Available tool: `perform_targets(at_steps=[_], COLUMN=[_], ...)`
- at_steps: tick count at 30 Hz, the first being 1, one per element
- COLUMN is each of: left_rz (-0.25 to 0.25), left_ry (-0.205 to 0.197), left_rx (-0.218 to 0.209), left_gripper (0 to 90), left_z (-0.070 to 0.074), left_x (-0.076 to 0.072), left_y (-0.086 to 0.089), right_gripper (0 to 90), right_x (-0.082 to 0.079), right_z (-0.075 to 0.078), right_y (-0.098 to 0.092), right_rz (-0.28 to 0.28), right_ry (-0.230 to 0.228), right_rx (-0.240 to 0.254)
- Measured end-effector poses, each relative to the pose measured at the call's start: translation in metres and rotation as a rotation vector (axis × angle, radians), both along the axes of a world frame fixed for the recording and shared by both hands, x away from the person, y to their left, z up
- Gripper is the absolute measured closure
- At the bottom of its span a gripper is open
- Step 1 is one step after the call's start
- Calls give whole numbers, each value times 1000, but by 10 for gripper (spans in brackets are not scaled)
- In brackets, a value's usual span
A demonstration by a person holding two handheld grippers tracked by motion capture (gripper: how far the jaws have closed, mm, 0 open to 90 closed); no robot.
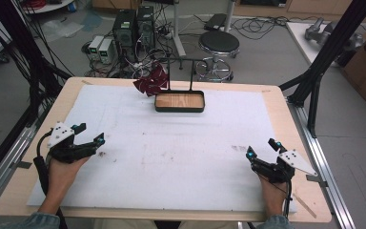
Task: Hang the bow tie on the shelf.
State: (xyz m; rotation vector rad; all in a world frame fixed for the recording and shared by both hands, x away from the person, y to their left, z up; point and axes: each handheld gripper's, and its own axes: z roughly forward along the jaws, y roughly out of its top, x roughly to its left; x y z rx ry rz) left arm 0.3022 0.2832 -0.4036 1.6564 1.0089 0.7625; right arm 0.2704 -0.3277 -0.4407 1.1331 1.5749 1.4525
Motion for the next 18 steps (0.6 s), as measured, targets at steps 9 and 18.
perform_targets(at_steps=[9,18], left_rz=[9,21], left_ry=[24,47], left_rx=[15,16], left_gripper=[217,211], left_z=[-6,-12], left_x=[0,1], left_y=[-1,-1], right_gripper=[111,110], right_x=[0,0], right_z=[0,0], right_y=[0,1], right_rz=[3,8], right_ry=[3,1], right_rx=[-3,-7])
